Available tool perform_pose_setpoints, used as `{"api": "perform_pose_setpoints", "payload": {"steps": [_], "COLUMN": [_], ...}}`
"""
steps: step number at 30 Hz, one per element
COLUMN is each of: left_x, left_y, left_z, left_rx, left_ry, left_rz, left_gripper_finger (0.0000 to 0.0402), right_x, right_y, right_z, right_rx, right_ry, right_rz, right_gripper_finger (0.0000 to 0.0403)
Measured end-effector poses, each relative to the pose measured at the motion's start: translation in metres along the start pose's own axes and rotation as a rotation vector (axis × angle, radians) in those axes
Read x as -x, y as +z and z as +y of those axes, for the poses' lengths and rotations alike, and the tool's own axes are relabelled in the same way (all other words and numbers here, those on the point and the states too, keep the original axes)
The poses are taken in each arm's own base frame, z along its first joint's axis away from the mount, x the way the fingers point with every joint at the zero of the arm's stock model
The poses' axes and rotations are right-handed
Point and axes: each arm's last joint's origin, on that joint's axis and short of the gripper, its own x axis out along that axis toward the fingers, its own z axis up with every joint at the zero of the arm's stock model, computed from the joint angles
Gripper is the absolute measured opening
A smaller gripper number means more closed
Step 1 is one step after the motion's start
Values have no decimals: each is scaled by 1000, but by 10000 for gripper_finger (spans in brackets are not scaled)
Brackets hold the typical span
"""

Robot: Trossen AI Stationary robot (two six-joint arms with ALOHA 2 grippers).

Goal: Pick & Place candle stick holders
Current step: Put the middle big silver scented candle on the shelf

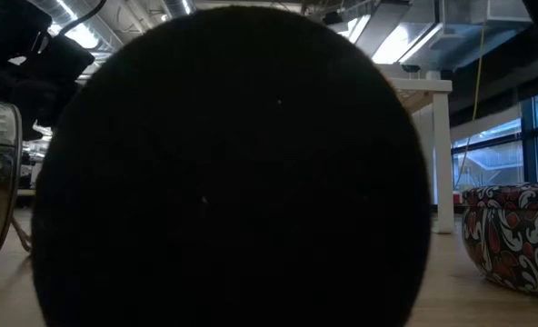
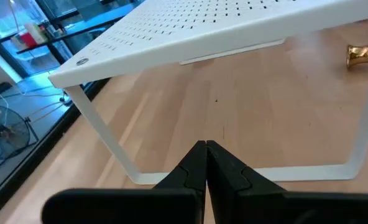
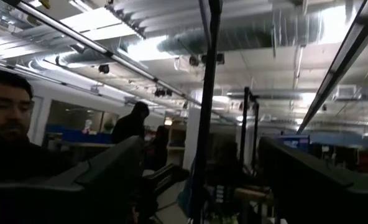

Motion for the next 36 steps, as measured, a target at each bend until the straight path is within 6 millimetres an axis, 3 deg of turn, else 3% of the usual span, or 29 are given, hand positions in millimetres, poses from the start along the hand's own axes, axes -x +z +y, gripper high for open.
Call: {"api": "perform_pose_setpoints", "payload": {"steps": [5,13,15,20,24,30,36], "left_x": [0,20,29,46,50,29,2], "left_y": [9,61,75,108,134,176,214], "left_z": [1,13,18,20,17,-5,-39], "left_rx": [190,609,639,485,402,210,92], "left_ry": [-24,-195,-248,-521,-650,-670,-640], "left_rz": [-96,-639,-766,-926,-958,-887,-714], "left_gripper_finger": [2,2,2,2,2,2,2], "right_x": [-22,-45,-47,-48,-48,-48,-47], "right_y": [-11,-14,-16,-18,-18,-20,-23], "right_z": [-6,-10,-10,-10,-10,-11,-12], "right_rx": [-66,-101,-106,-84,-67,-75,-88], "right_ry": [20,52,55,57,57,29,0], "right_rz": [75,106,114,118,123,138,169], "right_gripper_finger": [328,328,328,328,328,328,328]}}
